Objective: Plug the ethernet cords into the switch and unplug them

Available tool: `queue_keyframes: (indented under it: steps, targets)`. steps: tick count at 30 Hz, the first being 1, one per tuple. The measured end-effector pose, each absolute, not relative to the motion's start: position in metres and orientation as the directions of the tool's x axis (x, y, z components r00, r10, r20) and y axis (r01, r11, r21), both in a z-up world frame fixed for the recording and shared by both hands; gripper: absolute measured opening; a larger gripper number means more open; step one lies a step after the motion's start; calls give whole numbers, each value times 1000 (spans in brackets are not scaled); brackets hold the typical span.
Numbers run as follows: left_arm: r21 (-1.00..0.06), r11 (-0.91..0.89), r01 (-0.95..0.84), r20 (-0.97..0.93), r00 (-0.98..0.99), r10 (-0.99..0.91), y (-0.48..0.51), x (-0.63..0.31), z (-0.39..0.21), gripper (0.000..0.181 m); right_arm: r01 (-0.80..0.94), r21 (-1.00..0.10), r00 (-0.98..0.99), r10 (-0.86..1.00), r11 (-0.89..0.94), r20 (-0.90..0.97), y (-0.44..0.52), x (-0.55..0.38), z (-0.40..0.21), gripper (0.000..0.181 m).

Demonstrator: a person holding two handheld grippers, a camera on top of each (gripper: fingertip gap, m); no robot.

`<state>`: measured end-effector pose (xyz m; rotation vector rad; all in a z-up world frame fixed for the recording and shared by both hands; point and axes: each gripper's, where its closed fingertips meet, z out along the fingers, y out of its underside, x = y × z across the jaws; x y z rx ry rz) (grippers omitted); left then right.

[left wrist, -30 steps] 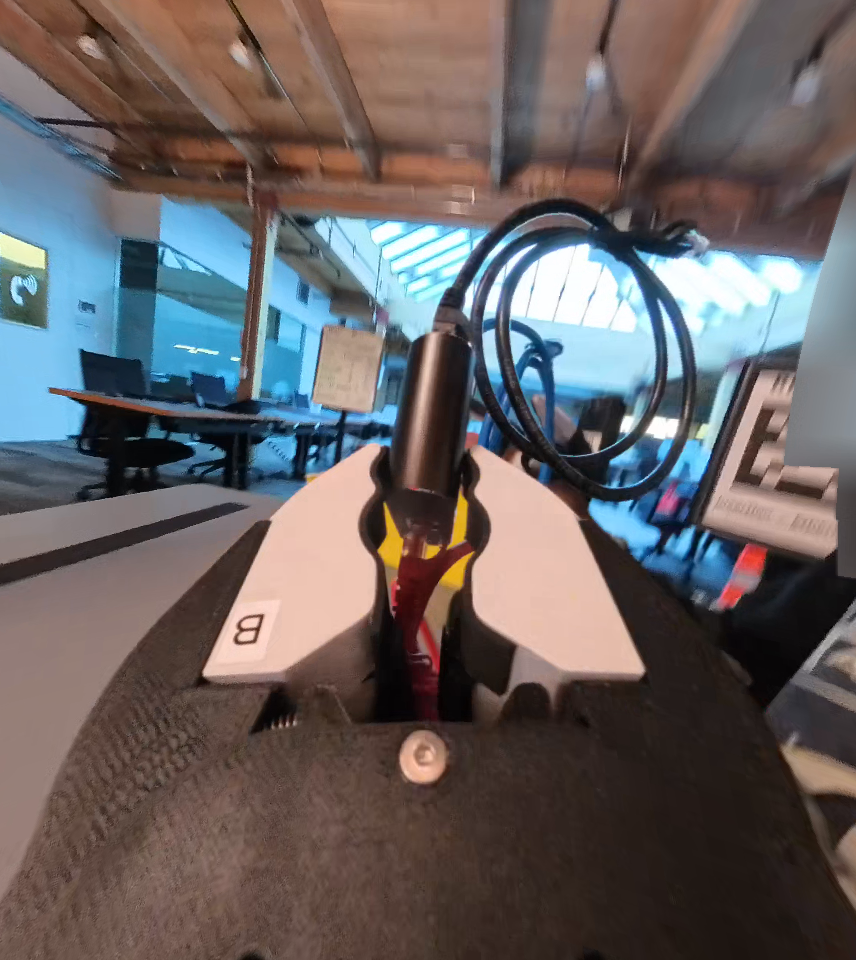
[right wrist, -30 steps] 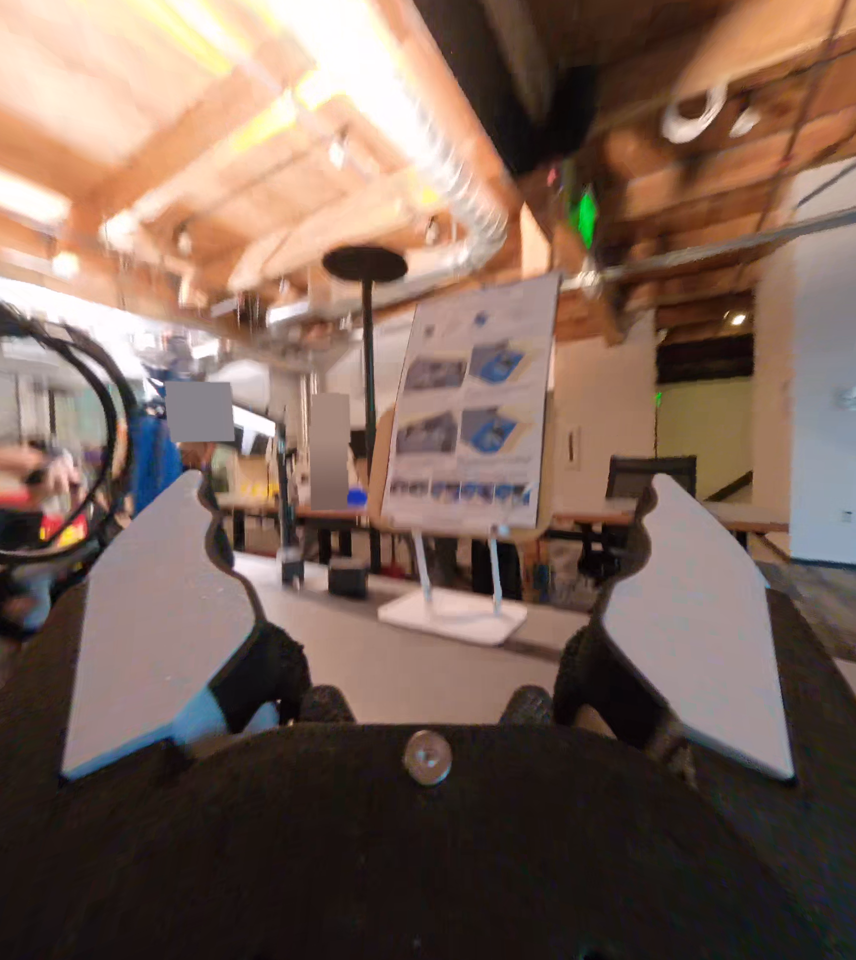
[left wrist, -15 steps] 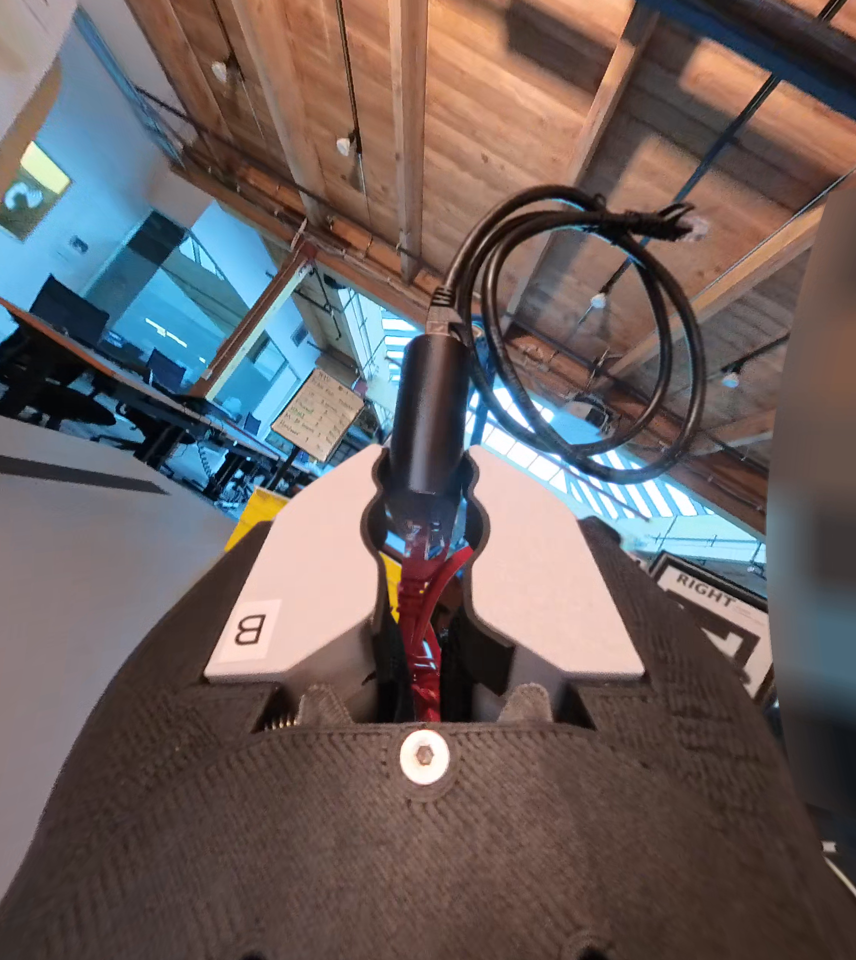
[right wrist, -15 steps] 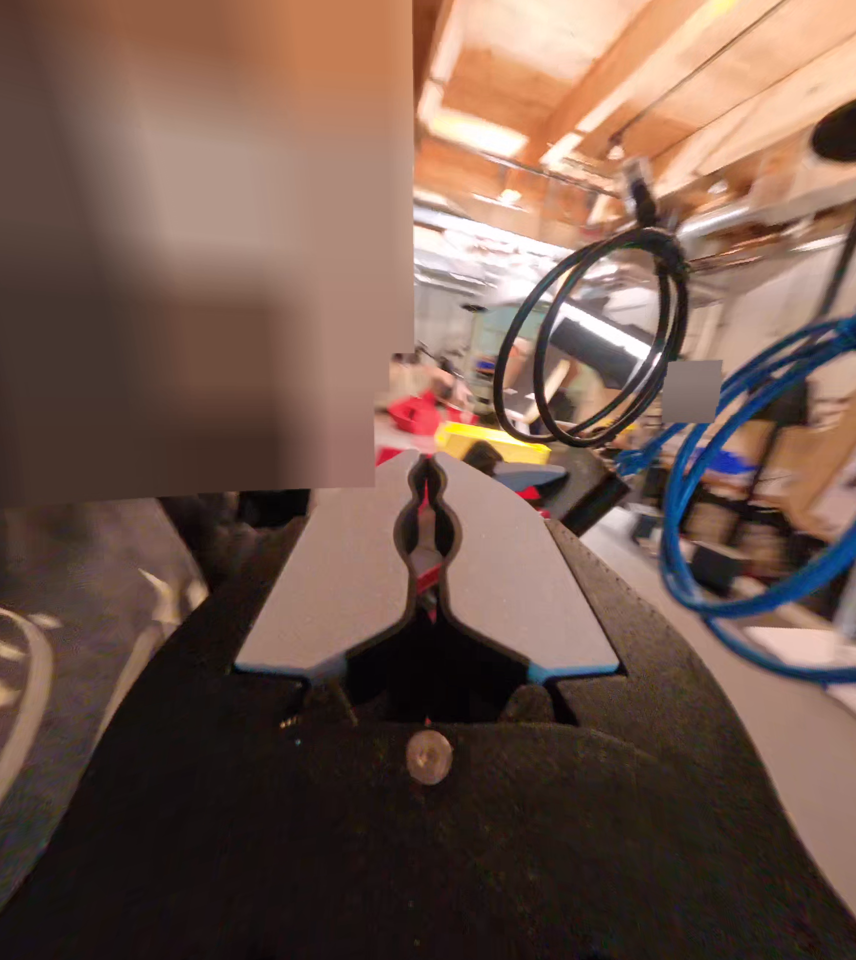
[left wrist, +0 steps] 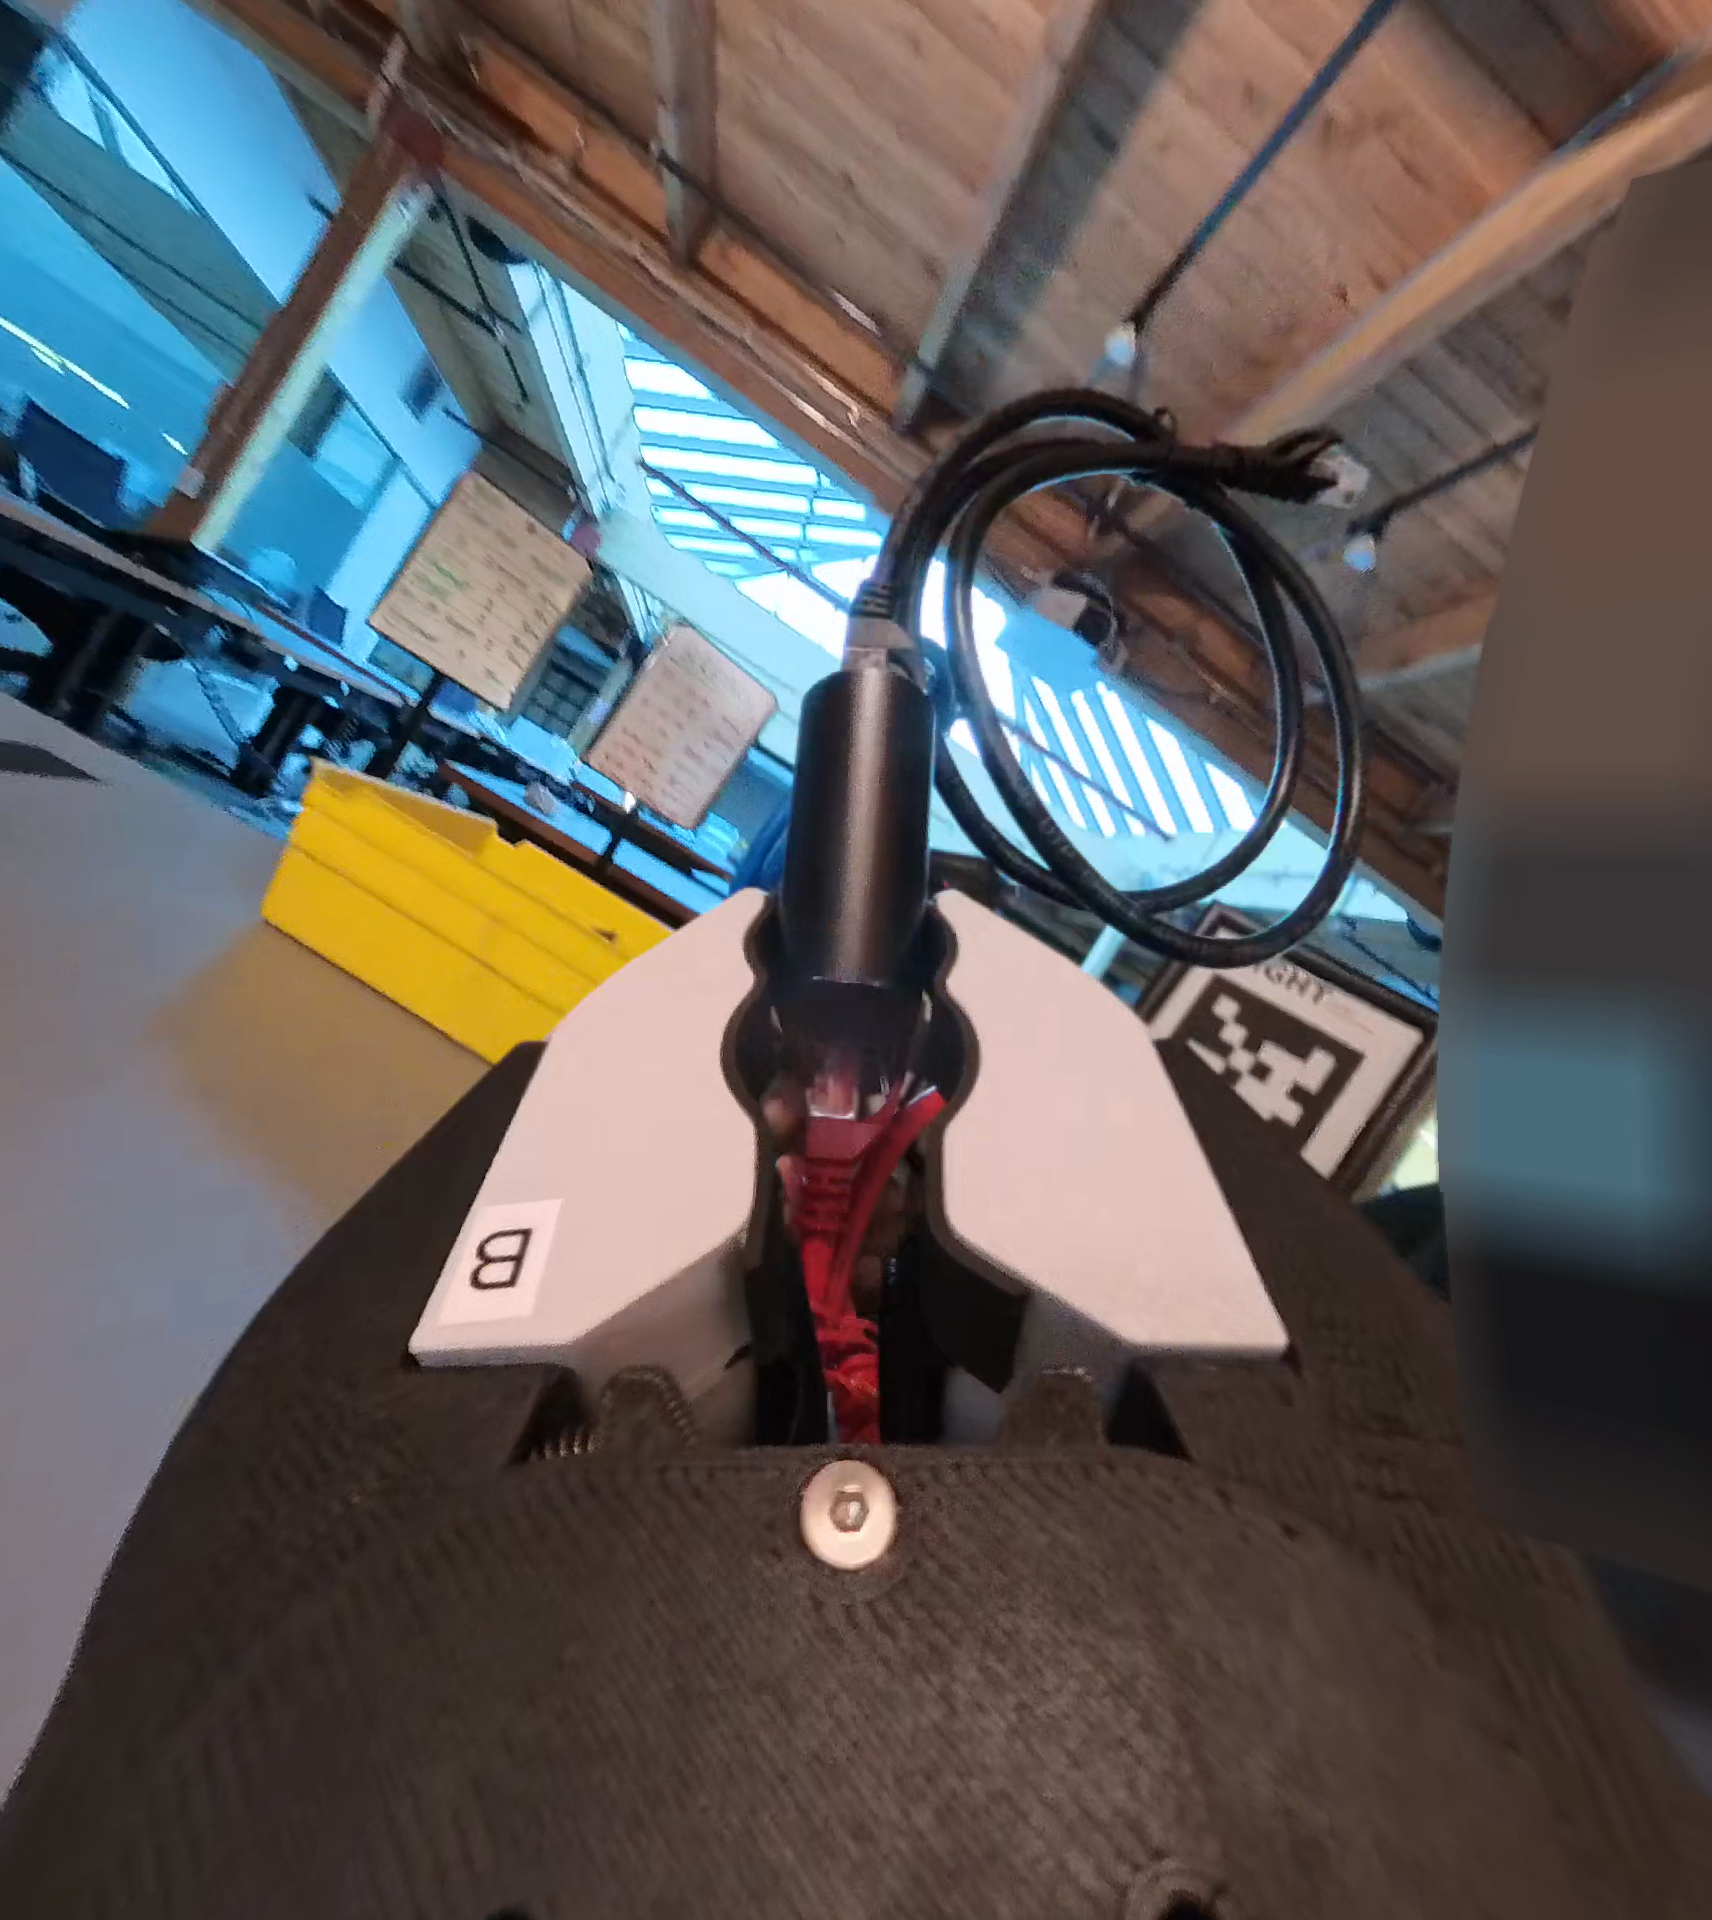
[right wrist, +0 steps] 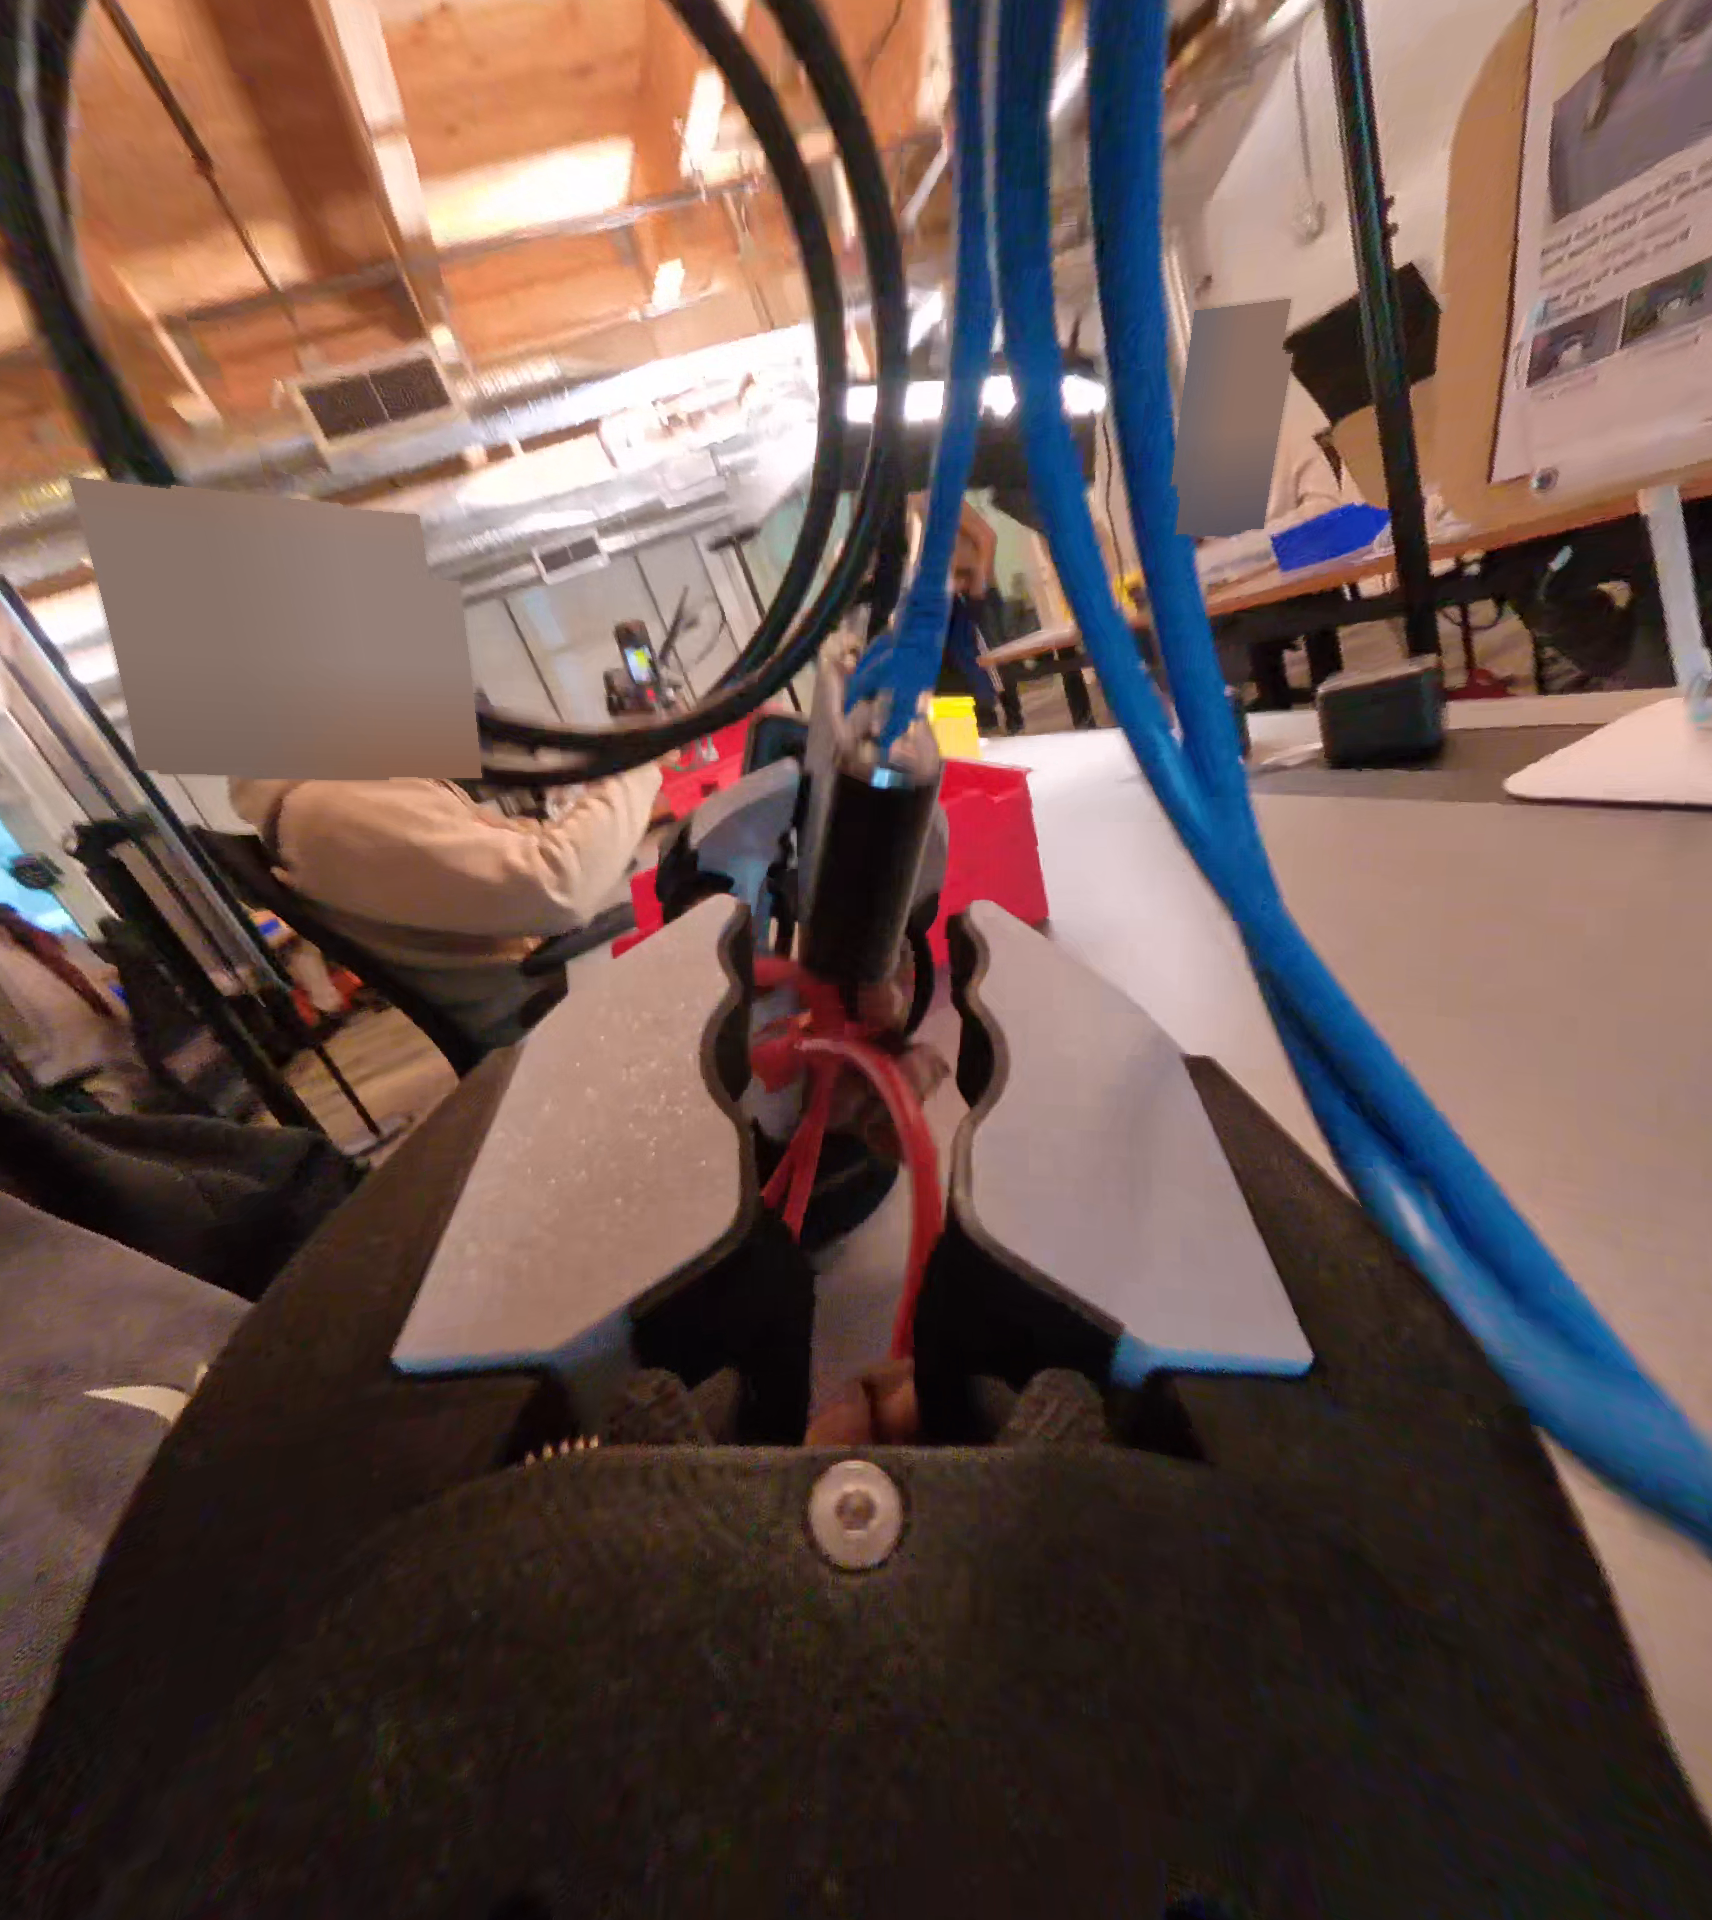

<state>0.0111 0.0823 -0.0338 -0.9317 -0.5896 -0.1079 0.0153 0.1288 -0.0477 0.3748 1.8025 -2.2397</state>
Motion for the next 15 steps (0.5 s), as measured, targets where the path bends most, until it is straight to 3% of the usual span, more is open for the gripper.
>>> queue_keyframes:
  steps: [5,8,12,15]
  targets:
    - [-845,396,360,455,872,178,122,26,-54,26,351,-893,-934,-44,-281,-354,135,9,-43,23]
    - [-876,385,289,392,893,220,126,27,-53,26,380,-878,-925,-94,-290,-369,135,11,-44,23]
    - [-888,424,175,302,920,252,134,32,-45,57,491,-821,-870,-202,-291,-449,122,27,-55,23]
    - [-929,339,150,240,940,243,143,40,-51,65,550,-764,-835,-237,-339,-496,124,24,-53,22]
